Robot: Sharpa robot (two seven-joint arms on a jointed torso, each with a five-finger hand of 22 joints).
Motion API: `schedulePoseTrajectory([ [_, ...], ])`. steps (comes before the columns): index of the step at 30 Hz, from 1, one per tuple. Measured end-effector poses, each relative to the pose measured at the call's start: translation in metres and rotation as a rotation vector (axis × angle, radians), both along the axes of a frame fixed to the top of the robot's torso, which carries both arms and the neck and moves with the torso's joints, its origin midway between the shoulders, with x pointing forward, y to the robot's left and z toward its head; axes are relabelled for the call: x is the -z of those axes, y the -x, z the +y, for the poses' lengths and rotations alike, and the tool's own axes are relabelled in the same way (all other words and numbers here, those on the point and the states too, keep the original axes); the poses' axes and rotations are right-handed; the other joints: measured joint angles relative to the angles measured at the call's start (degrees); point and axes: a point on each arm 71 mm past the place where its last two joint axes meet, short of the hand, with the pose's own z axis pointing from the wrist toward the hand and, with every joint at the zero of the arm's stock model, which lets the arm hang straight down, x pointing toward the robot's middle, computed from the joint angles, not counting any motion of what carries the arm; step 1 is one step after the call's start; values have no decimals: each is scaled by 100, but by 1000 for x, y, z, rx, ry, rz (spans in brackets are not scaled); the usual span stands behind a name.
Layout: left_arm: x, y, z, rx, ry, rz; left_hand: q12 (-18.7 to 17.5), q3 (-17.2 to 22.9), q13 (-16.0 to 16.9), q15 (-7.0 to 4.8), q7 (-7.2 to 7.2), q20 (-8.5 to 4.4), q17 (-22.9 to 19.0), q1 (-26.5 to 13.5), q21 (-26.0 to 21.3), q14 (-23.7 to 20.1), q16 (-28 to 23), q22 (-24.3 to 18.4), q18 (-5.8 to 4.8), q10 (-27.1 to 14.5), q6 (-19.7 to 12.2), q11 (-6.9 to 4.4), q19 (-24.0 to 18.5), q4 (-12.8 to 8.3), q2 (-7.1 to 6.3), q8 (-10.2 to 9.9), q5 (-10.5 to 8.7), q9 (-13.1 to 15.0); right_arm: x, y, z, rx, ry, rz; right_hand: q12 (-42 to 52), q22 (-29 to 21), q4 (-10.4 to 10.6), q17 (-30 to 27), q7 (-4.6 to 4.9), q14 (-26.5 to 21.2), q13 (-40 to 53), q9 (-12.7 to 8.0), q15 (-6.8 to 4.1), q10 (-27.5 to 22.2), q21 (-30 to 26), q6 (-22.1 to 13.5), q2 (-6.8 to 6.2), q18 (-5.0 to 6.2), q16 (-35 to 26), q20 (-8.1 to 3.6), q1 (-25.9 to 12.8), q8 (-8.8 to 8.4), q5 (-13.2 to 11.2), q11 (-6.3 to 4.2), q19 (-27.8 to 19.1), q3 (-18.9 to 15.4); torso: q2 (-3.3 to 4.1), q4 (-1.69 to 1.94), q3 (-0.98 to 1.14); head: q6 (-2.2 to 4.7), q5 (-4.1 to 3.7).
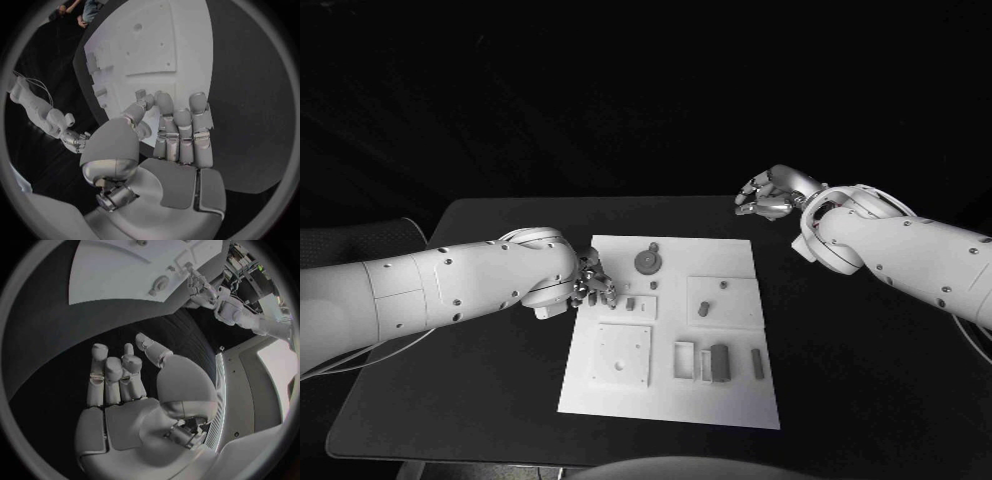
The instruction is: Assemble the parts on the task board
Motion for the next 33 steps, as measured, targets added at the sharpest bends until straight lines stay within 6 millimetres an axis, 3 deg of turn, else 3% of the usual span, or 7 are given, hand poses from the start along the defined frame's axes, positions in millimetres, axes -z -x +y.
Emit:
schedulePoseTrajectory([
  [33,1,0,3,-27,18,20,146,-22,92,-22,0,-11,18,0,192,-21,134,3,-1,-21,0,-20,-33,-26,0,-10,265,0,0,0,0,0,1,1,0,0,0,1,0,24,-1,3,1,-11,0,0,0,-29,0,0,0,0,0,12,0,0,0,-1,1,-29,3],
])
